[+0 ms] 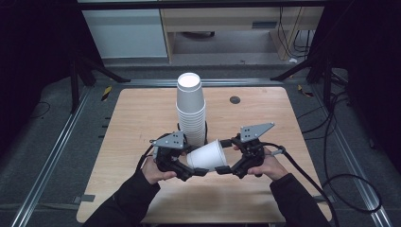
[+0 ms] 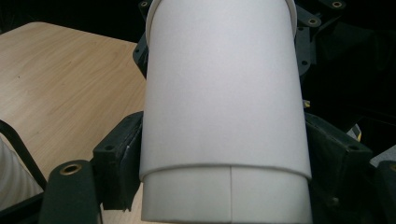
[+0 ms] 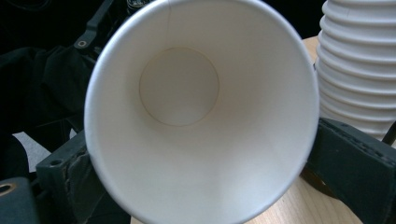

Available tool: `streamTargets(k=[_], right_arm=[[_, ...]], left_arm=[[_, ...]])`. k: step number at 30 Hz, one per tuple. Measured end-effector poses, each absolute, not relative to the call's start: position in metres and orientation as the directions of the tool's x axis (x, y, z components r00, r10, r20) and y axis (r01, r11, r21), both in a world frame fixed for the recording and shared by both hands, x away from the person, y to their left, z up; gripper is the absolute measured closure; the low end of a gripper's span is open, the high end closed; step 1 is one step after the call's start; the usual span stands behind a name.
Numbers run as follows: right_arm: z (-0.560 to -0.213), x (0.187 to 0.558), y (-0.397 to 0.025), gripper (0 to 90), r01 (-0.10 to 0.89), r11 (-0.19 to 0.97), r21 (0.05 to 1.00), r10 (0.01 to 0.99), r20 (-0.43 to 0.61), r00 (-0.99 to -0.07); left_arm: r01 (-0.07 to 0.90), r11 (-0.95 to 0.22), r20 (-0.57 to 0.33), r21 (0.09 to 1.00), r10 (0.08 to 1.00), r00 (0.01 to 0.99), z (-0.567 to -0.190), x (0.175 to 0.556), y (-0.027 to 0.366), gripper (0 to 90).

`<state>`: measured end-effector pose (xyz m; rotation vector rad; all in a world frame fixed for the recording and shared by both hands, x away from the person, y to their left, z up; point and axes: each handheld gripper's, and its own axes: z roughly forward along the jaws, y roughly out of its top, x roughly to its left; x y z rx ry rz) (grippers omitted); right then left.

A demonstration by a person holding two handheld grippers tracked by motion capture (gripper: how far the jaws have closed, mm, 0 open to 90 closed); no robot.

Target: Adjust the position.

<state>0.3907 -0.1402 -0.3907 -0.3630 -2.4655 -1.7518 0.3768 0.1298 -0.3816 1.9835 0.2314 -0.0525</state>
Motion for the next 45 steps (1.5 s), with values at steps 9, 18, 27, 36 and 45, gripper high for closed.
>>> streamTargets(k=[9,18,27,36,45], right_arm=[[-0.3933,0.3906,-0.1338,5.2,0.255,0.342,0.905,0.116,0.228,-0.967],[-0.3936,0.39,-0.1339,9.7,0.267,0.362,0.893,0.098,0.248,-0.964],[-0.3929,0.3889,-0.1344,11.5,0.252,0.368,0.895,0.102,0.231,-0.968],[-0.3925,0.3882,-0.1345,12.4,0.243,0.373,0.896,0.104,0.22,-0.97],[-0.3918,0.388,-0.1343,12.6,0.239,0.371,0.897,0.105,0.215,-0.971]], left_arm=[[0.169,-0.403,-0.124,0.9,0.134,0.983,-0.3827,0.3745,0.1265,21.9],[0.163,-0.405,-0.121,0.9,0.128,0.984,-0.3839,0.3741,0.1261,22.2],[0.168,-0.404,-0.128,0.899,0.123,0.984,-0.3859,0.3749,0.1262,22.6],[0.169,-0.406,-0.13,0.898,0.121,0.984,-0.3864,0.3755,0.1261,22.6],[0.175,-0.405,-0.138,0.897,0.119,0.983,-0.3862,0.3762,0.1265,22.4]])
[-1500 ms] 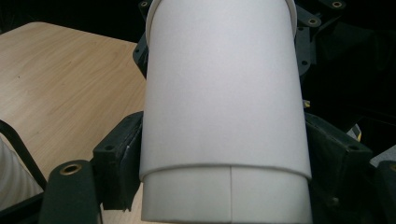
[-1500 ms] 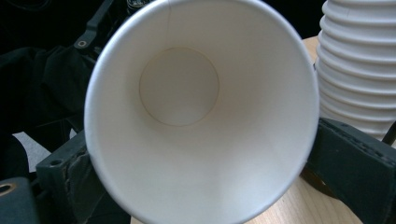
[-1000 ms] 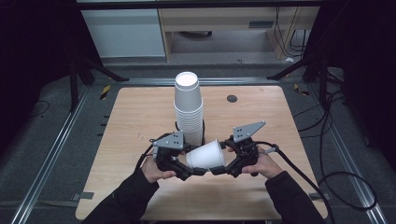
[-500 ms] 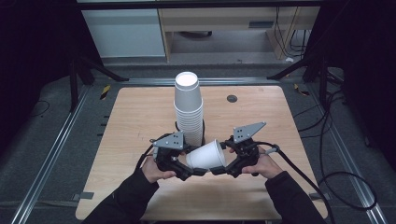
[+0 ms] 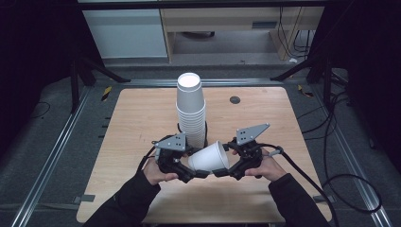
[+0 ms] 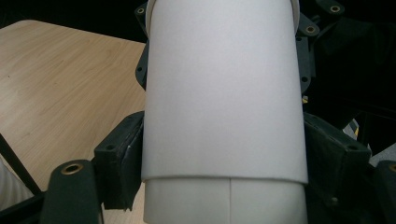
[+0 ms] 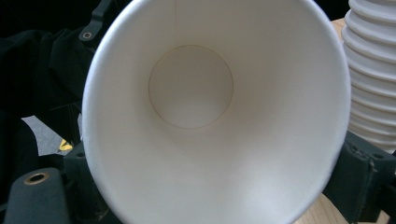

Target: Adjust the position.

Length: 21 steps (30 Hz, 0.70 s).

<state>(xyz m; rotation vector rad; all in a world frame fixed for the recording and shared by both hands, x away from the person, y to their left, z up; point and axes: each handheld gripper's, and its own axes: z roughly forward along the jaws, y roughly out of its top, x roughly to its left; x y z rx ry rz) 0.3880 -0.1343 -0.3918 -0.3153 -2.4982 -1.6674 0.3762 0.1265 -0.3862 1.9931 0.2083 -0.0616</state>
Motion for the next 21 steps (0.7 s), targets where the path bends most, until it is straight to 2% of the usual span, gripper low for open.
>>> streamTargets(k=[17,21], right_arm=[[-0.3903,0.3877,-0.1359,12.8,0.233,0.371,0.899,0.109,0.207,-0.972],[-0.3874,0.3878,-0.1394,12.6,0.232,0.362,0.903,0.118,0.203,-0.972]], left_arm=[[0.171,-0.407,-0.13,0.897,0.126,0.983,-0.3867,0.3756,0.1264,21.3],[0.171,-0.421,-0.125,0.891,0.134,0.983,-0.3869,0.3757,0.1284,18.2]])
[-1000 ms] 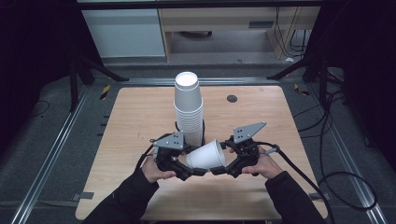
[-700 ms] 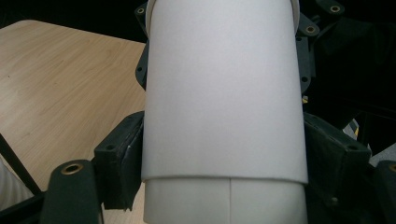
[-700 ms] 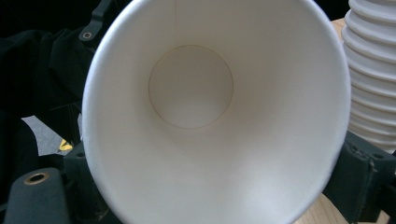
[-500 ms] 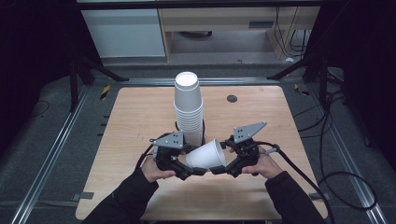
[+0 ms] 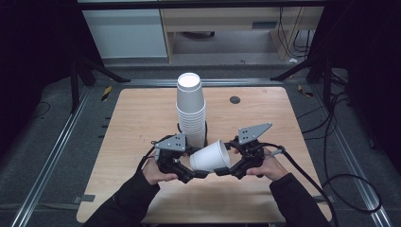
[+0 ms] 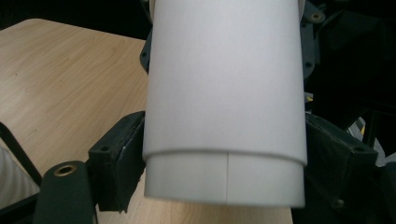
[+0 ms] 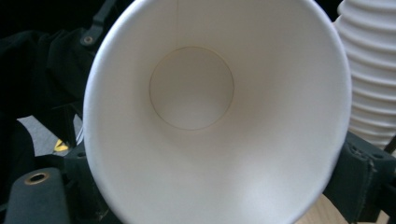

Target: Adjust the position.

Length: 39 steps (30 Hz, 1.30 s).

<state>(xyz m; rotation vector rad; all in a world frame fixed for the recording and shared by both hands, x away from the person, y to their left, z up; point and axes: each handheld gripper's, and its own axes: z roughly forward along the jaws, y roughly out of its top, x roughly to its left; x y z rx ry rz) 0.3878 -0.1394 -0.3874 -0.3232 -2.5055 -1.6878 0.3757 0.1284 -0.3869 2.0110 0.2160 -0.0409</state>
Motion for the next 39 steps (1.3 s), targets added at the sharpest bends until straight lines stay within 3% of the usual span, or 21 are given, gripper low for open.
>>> streamTargets(k=[12,17,25,28,39], right_arm=[[-0.373,0.39,-0.16,11.9,0.226,0.325,0.918,0.186,0.173,-0.967],[-0.366,0.393,-0.172,11.6,0.243,0.326,0.913,0.282,0.151,-0.947],[-0.361,0.398,-0.188,11.4,0.299,0.349,0.888,0.423,0.135,-0.896],[-0.36,0.401,-0.197,11.5,0.337,0.347,0.875,0.518,0.121,-0.847],[-0.357,0.409,-0.214,11.4,0.402,0.36,0.842,0.655,0.078,-0.751]], left_arm=[[0.216,-0.453,-0.11,0.865,0.248,0.962,-0.393,0.38,0.154,17.1],[0.271,-0.438,-0.108,0.857,0.363,0.926,-0.396,0.383,0.174,16.6],[0.331,-0.423,-0.111,0.844,0.466,0.878,-0.408,0.389,0.203,16.7],[0.376,-0.422,-0.105,0.825,0.538,0.836,-0.415,0.393,0.216,16.5],[0.473,-0.372,-0.107,0.799,0.685,0.721,-0.43,0.398,0.246,16.1]])
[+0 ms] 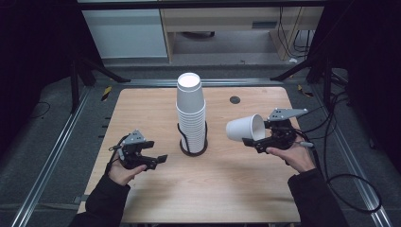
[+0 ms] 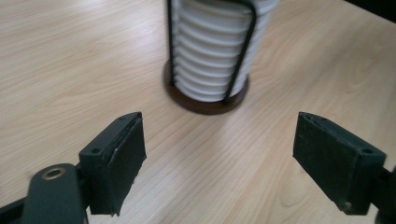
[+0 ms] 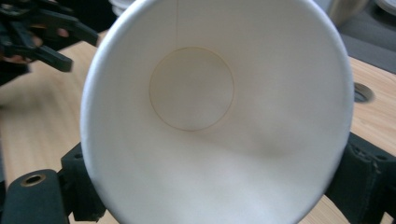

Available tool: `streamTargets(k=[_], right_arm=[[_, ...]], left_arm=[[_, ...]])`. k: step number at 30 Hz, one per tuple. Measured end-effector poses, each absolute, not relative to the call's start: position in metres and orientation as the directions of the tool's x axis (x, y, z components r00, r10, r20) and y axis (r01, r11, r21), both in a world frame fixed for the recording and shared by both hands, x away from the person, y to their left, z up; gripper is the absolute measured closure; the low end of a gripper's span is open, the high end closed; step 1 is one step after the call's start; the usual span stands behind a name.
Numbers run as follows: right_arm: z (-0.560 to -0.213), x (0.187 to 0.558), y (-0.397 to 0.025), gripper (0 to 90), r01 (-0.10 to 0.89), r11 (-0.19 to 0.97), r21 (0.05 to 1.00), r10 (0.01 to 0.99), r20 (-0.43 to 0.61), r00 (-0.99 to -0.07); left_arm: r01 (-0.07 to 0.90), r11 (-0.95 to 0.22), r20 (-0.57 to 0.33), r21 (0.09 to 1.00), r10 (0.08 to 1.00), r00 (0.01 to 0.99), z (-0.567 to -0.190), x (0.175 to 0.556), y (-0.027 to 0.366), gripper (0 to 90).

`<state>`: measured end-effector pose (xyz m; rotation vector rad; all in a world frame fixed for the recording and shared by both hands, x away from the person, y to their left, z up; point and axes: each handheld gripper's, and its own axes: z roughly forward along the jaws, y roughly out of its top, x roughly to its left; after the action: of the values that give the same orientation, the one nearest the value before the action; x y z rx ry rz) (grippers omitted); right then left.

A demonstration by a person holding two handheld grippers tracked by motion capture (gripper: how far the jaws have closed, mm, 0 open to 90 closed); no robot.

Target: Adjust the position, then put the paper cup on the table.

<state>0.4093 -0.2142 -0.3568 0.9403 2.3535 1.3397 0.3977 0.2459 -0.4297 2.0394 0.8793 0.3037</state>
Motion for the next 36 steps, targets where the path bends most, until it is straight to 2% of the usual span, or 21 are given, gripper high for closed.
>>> streamTargets(k=[11,25,36], right_arm=[[-0.35,0.425,-0.232,11.1,0.49,0.374,0.788,0.769,0.033,-0.639],[-0.336,0.452,-0.24,11.1,0.578,0.391,0.717,0.833,-0.008,-0.554],[-0.342,0.473,-0.24,11.1,0.648,0.403,0.647,0.866,-0.039,-0.499]], left_arm=[[0.544,-0.346,-0.099,0.764,0.771,0.629,-0.443,0.406,0.259,15.3],[0.589,-0.342,-0.09,0.732,0.809,0.581,-0.45,0.412,0.268,15.8],[0.6,-0.339,-0.083,0.724,0.821,0.564,-0.453,0.413,0.274,15.8]])
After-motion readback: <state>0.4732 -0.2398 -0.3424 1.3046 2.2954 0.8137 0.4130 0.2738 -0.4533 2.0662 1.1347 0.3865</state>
